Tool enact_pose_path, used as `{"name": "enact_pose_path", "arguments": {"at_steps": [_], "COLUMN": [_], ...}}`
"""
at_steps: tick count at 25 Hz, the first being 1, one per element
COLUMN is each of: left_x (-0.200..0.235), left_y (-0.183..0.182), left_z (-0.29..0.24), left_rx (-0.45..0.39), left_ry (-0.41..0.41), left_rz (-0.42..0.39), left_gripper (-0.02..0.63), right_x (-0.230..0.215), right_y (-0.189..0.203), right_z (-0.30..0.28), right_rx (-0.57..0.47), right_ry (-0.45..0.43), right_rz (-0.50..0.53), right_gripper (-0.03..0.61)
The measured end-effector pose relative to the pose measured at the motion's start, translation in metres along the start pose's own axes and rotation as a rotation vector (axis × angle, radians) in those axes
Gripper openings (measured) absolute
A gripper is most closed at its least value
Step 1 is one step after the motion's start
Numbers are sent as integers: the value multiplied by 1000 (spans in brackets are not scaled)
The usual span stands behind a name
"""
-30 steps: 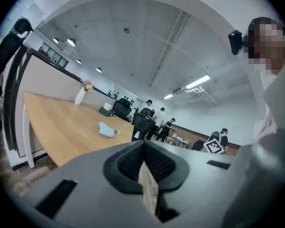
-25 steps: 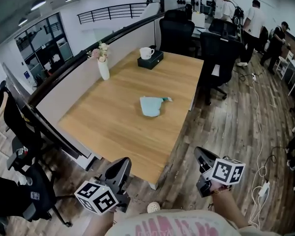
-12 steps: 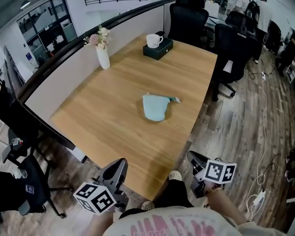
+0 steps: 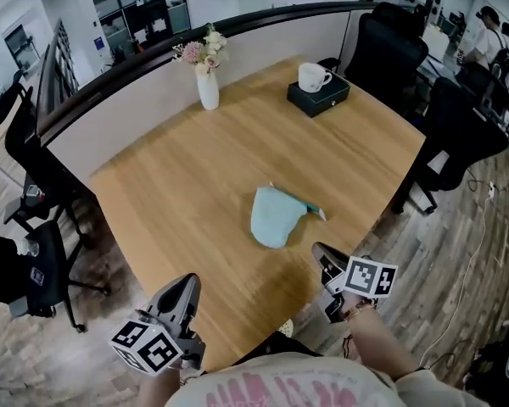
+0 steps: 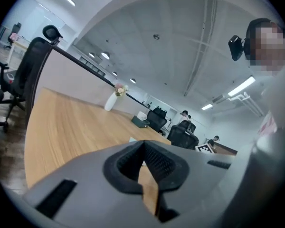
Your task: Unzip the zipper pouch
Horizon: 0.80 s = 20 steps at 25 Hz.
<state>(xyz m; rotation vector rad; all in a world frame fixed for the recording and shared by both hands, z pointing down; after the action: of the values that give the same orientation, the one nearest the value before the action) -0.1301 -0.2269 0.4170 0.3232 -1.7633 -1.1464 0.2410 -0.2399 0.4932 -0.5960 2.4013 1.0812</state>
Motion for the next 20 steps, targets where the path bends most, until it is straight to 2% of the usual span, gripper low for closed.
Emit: {"name": "enact_pose_path", "arguments": {"at_steps": [3, 5, 8, 10, 12, 15, 20], "left_x": [-6, -12, -23, -28, -33, -39, -44], "left_y": [3, 4, 7, 8, 7, 4, 4], "left_z": [-4, -2, 5, 10, 16, 22, 19], "left_rx": [-55, -81, -103, -114, -138, -172, -170], "left_ry": [-74, -131, -207, -256, -300, -350, -403], "left_rz": [6, 8, 5, 2, 3, 0, -12], "left_gripper": [3, 3, 3, 3, 3, 3, 3], "right_x": [-3, -1, 3, 7, 12, 22, 33], "right_y": [-42, -67, -95, -107, -115, -115, -105], "right_z": [-30, -54, -97, -125, -146, -172, -200], "right_rx": [35, 69, 142, 197, 220, 277, 362], "right_ry": [-35, -47, -53, -30, 3, 3, 16], "right_rz": [98, 183, 329, 442, 558, 685, 860], "right_gripper": [4, 50, 87, 136, 143, 197, 185]}}
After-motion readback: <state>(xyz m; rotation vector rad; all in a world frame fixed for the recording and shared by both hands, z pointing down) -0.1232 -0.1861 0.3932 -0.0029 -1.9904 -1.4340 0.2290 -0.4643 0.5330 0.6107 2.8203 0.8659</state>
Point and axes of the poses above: the fingertips, and each gripper's own axes: z backward along the fingers, x to its left, y out of its underside, the point moved 9 cm from there along z, backward along the fingers, and after that the axes turned 15 degrees about y, right-handed, at the moved point
